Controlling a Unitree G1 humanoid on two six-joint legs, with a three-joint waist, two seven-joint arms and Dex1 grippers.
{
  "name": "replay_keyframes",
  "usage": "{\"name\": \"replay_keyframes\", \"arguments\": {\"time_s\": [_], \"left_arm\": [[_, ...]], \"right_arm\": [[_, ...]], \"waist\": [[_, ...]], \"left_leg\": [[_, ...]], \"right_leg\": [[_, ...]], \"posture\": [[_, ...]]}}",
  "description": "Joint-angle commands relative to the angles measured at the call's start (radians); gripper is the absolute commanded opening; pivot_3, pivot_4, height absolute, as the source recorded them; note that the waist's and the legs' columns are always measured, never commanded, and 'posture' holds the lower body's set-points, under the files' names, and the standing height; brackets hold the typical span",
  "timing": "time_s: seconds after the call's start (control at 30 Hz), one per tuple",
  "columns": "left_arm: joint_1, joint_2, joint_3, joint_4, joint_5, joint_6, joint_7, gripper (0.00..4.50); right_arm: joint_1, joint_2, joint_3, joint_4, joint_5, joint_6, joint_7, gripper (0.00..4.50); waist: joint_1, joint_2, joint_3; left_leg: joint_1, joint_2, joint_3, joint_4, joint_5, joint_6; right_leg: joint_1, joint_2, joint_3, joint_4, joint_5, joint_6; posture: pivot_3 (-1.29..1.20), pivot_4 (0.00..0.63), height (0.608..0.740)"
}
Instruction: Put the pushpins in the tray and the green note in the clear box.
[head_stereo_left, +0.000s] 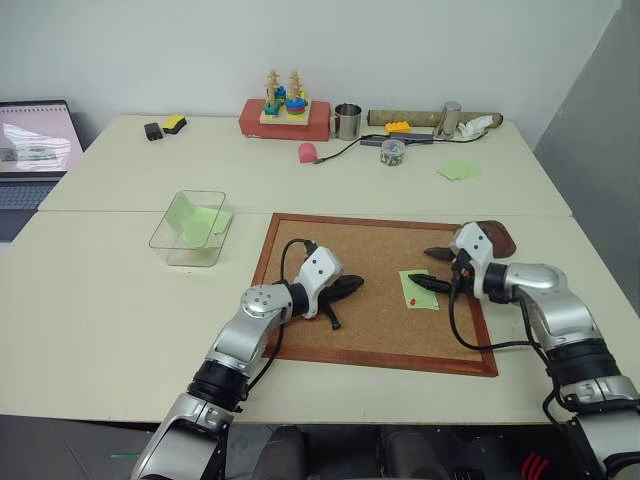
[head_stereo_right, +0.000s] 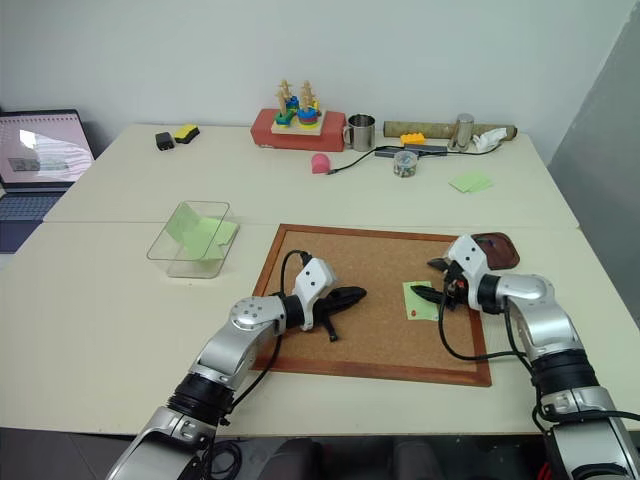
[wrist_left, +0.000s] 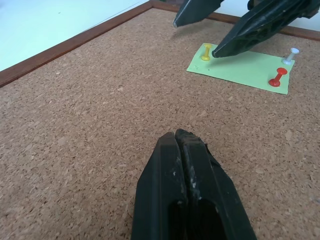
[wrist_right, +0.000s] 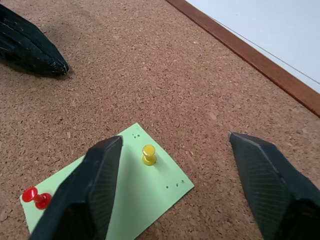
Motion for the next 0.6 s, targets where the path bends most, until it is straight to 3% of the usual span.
{"name": "replay_keyframes", "arguments": {"time_s": [0.03,0.43,0.6], "left_arm": [[0.018,-0.002,-0.009,-0.002,0.022,0.015,0.01,0.0],[0.03,0.0,-0.011,-0.022,0.027,0.031,0.012,0.0],[0.036,0.001,-0.015,-0.025,0.03,0.034,0.016,0.0]], "right_arm": [[-0.025,0.005,-0.008,0.012,-0.008,-0.031,0.017,2.47],[-0.019,0.013,-0.01,0.003,-0.008,-0.026,0.045,0.18],[-0.016,0.013,-0.014,-0.034,0.003,-0.016,0.055,0.04]], "waist": [[0.0,0.0,0.0],[0.0,0.0,0.0],[0.0,0.0,0.0]], "left_leg": [[0.0,0.0,0.0,0.0,0.0,0.0],[0.0,0.0,0.0,0.0,0.0,0.0],[0.0,0.0,0.0,0.0,0.0,0.0]], "right_leg": [[0.0,0.0,0.0,0.0,0.0,0.0],[0.0,0.0,0.0,0.0,0.0,0.0],[0.0,0.0,0.0,0.0,0.0,0.0]], "posture": [[0.0,0.15,0.74],[0.0,0.15,0.74],[0.0,0.15,0.74]]}}
